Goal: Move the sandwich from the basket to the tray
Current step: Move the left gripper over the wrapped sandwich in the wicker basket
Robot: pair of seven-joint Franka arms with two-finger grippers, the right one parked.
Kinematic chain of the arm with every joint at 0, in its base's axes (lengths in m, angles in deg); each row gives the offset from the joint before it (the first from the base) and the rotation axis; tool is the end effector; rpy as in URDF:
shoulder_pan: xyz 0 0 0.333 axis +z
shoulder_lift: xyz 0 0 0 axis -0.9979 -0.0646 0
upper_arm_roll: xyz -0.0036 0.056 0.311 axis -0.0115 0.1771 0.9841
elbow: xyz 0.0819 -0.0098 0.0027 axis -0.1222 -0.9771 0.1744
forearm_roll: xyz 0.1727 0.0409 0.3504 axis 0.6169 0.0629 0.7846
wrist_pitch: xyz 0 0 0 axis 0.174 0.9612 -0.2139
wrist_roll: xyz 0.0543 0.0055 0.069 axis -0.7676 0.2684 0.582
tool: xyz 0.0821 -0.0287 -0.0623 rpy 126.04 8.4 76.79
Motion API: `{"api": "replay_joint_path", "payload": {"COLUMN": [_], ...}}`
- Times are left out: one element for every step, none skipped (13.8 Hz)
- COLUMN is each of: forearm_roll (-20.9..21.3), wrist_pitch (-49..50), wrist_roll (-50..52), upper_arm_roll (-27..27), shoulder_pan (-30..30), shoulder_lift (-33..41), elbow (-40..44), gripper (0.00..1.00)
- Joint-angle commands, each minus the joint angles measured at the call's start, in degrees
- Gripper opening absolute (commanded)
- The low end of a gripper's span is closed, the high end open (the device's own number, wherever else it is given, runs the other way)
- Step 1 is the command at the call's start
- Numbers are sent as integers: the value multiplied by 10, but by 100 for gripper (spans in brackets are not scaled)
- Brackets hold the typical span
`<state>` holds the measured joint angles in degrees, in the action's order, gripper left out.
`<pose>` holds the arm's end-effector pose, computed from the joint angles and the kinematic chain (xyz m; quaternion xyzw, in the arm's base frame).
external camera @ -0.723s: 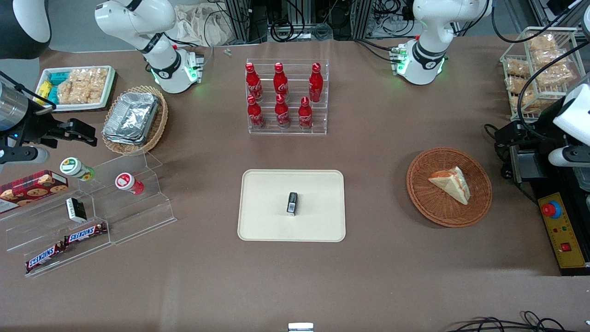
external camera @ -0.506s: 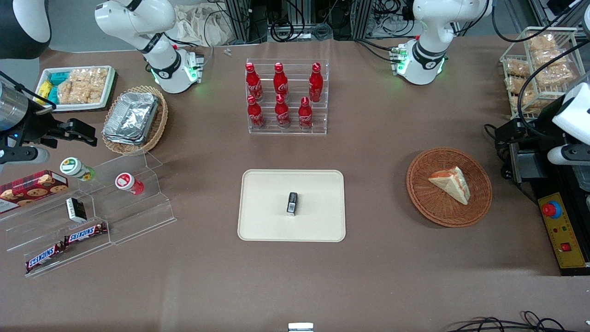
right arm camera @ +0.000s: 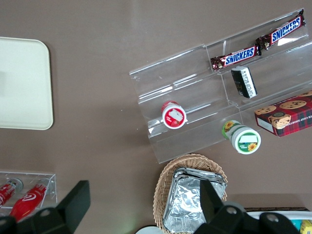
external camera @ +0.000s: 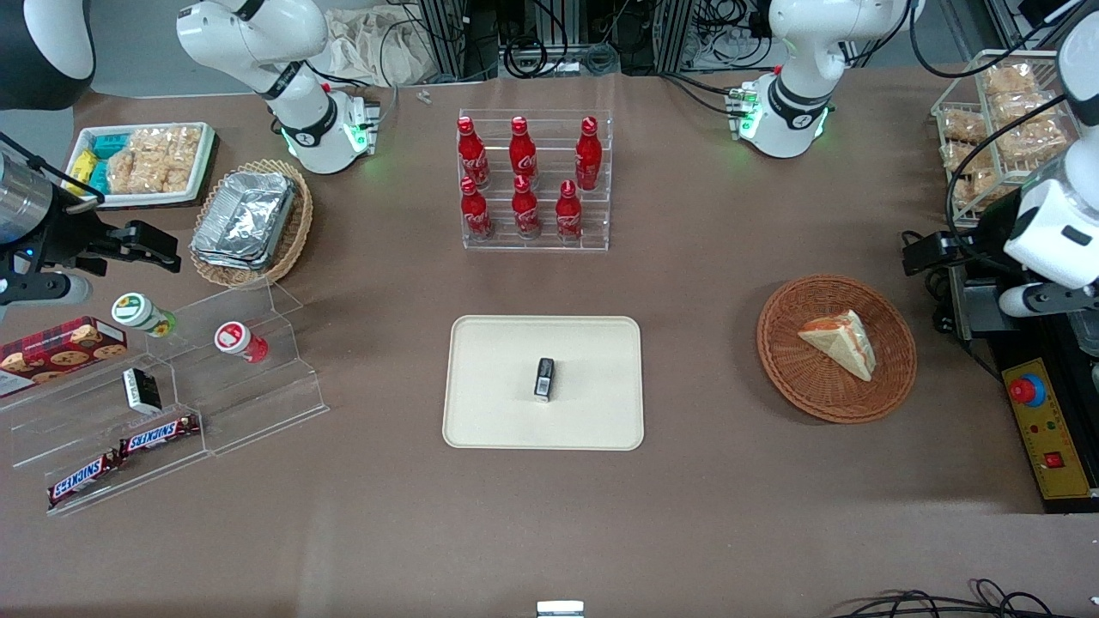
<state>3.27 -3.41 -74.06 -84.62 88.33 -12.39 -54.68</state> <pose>0.5671 -0.0324 0.5773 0.9974 0.0683 -0.0227 0.0039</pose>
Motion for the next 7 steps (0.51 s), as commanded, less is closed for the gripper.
{"api": "replay_joint_path", "payload": {"forearm_roll": [3, 2, 1, 0, -3, -6, -6], "wrist_pitch": [-117, -155, -188, -219, -256, -292, -315], "wrist_roll": [48, 90, 117, 130, 143, 159, 179], "upper_arm_roll": [-1, 13, 19, 19, 20, 21, 21], "shoulder_pan": [12, 12, 10, 10, 10, 11, 11], "shoulder_lift": [100, 104, 103, 102, 101, 98, 85], "elbow": [-185, -226, -251, -277, -306, -329, -339], "gripper": [100, 100, 100, 100, 100, 100, 100]}}
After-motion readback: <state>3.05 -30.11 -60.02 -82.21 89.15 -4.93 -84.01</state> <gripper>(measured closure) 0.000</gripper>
